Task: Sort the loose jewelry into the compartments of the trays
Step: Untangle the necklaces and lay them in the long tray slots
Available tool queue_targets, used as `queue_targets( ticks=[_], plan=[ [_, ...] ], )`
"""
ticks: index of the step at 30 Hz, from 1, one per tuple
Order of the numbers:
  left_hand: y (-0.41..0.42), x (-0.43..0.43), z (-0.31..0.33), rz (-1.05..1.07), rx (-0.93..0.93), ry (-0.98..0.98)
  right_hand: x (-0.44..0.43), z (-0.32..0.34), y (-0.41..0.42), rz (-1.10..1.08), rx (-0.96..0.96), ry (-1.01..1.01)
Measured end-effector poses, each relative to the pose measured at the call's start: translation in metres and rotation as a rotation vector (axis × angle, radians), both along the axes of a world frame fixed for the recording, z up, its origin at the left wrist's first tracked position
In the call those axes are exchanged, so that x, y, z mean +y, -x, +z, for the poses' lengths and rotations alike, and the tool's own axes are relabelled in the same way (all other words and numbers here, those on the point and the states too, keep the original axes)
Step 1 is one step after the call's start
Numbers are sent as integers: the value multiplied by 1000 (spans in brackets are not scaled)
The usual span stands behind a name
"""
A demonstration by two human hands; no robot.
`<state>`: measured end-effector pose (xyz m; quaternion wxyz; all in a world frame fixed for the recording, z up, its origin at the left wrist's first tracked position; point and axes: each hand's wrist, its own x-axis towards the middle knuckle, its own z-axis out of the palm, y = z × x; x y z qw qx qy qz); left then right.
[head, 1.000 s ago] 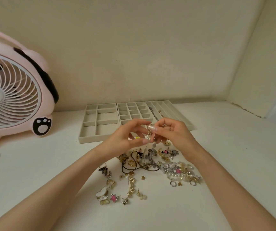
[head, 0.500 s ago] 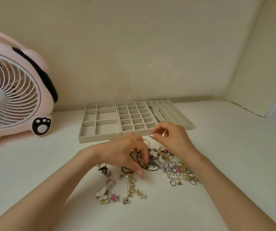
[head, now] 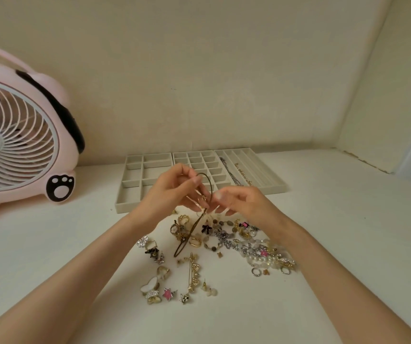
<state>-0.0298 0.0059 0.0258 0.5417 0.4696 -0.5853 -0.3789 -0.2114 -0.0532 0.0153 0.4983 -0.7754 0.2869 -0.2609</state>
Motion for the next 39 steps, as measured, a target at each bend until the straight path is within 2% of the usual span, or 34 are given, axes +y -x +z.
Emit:
queue_targets(
  ticks=[5,11,17,20,24,28,33,39],
  plan=[
    [1,1,1,-56,147,6,-1,-5,-5,-16,-103,-25],
    [-2,-3,-2,-125,212,-13,-2,-3,-4,-46,-220,-74],
    [-2,-4,-4,-35,141,5,-5,0,0,-86,-264,-11],
    [-5,-3,-4,-57,121,26,-7,0,3,-93,-276,-23],
    [-5,-2,-1,-97,100,43,-5,-1,0,-112,-224,30],
    [-3,-1,-2,-74,-6,108,-2,-4,-5,-124,-156,122],
    [-1,-2,-4,-140,64,161,3,-6,-12,-58,-104,121],
    [-1,-3,-4,-137,12,146,1,-7,-8,-123,-153,97]
  ],
)
